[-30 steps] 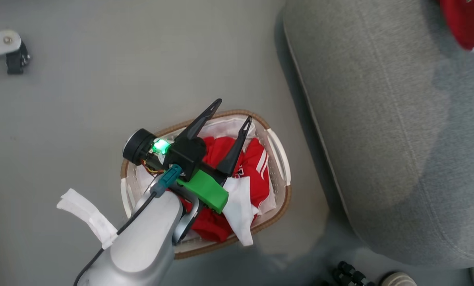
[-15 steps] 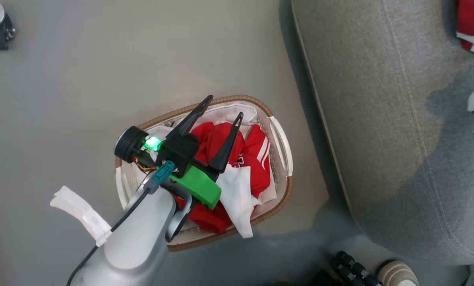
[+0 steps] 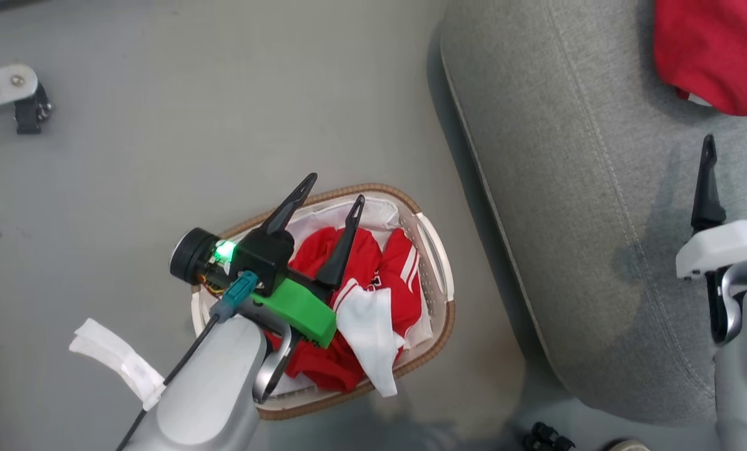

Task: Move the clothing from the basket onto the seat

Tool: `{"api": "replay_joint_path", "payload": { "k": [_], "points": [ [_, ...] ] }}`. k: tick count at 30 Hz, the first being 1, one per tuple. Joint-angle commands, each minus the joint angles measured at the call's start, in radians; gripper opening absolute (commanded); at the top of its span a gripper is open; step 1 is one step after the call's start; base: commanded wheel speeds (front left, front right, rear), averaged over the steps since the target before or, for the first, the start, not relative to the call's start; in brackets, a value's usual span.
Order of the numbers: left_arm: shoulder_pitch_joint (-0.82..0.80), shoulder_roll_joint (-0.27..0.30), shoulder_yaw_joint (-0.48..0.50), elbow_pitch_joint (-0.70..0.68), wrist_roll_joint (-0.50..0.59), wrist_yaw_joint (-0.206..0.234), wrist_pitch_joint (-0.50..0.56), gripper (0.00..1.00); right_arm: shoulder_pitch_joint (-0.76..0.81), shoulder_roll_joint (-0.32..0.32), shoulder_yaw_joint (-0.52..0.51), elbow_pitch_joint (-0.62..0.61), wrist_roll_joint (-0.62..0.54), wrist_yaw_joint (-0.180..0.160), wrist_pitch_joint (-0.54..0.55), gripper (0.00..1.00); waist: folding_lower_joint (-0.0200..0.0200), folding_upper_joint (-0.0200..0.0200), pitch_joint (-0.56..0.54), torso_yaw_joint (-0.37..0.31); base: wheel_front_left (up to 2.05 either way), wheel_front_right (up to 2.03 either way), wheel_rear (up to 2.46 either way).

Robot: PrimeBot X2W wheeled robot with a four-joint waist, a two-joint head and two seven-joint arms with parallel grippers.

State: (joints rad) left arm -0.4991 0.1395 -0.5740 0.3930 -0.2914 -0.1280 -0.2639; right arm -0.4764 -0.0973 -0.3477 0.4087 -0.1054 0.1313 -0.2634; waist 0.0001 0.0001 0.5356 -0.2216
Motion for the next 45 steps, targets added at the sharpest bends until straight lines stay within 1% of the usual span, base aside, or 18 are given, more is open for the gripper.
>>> {"api": "replay_joint_path", "payload": {
  "k": [1,5,8,11,14,17,21,27,31,38,45],
  "points": [
    [0.021,-0.004,0.011,-0.004,-0.003,-0.004,-0.001,1.0,0.026,0.0,0.002,-0.01,0.005,-0.001,-0.002,1.0,-0.0001,-0.0001,-0.055,0.013,0.0,0.0,0.0],
    [0.054,-0.02,0.047,-0.019,-0.011,-0.004,-0.001,1.0,0.043,-0.017,0.017,-0.047,0.0,-0.001,-0.002,1.0,-0.0001,-0.0001,-0.119,0.037,0.0,0.0,0.0],
    [0.082,-0.032,0.079,-0.03,-0.015,-0.003,-0.001,1.0,0.026,-0.031,0.031,-0.067,-0.007,-0.001,-0.002,1.0,-0.0001,-0.0001,-0.168,0.06,0.0,0.0,0.0],
    [0.117,-0.048,0.129,-0.055,-0.02,0.007,-0.001,1.0,0.01,-0.037,0.06,-0.079,-0.012,-0.001,-0.002,1.0,-0.0001,-0.0001,-0.217,0.085,0.0,0.0,0.0],
    [0.166,-0.057,0.186,-0.074,-0.024,0.015,-0.001,1.0,-0.016,-0.035,0.105,-0.065,-0.014,-0.001,-0.002,1.0,-0.0001,-0.0001,-0.259,0.102,0.0,0.0,0.0],
    [0.207,-0.067,0.243,-0.09,-0.015,0.02,-0.001,1.0,-0.038,-0.02,0.149,-0.053,-0.003,-0.001,-0.002,1.0,-0.0001,-0.0001,-0.295,0.122,0.0,0.0,0.0],
    [0.27,-0.075,0.329,-0.121,-0.001,0.037,-0.001,1.0,-0.043,0.002,0.199,-0.034,0.018,-0.001,-0.002,1.0,-0.0001,-0.0001,-0.334,0.151,0.0,0.0,0.0],
    [0.355,-0.082,0.441,-0.154,0.019,0.053,-0.001,1.0,0.03,0.034,0.255,-0.041,0.045,-0.001,-0.002,1.0,-0.0001,-0.0001,-0.382,0.195,0.0,0.0,0.0],
    [0.405,-0.086,0.493,-0.168,0.025,0.055,-0.001,1.0,0.107,0.042,0.283,-0.056,0.058,-0.001,-0.002,1.0,-0.0001,-0.0001,-0.403,0.215,0.0,0.0,0.0],
    [0.472,-0.089,0.531,-0.157,0.023,0.048,-0.001,1.0,0.231,0.044,0.338,-0.088,0.164,-0.001,-0.002,1.0,-0.0001,-0.0001,-0.433,0.227,0.0,0.0,0.0],
    [0.514,-0.089,0.518,-0.159,-0.005,0.061,-0.001,1.0,0.304,0.045,0.359,-0.105,0.194,-0.001,-0.002,1.0,-0.0001,-0.0001,-0.461,0.224,0.0,0.0,0.0]
  ]
}}
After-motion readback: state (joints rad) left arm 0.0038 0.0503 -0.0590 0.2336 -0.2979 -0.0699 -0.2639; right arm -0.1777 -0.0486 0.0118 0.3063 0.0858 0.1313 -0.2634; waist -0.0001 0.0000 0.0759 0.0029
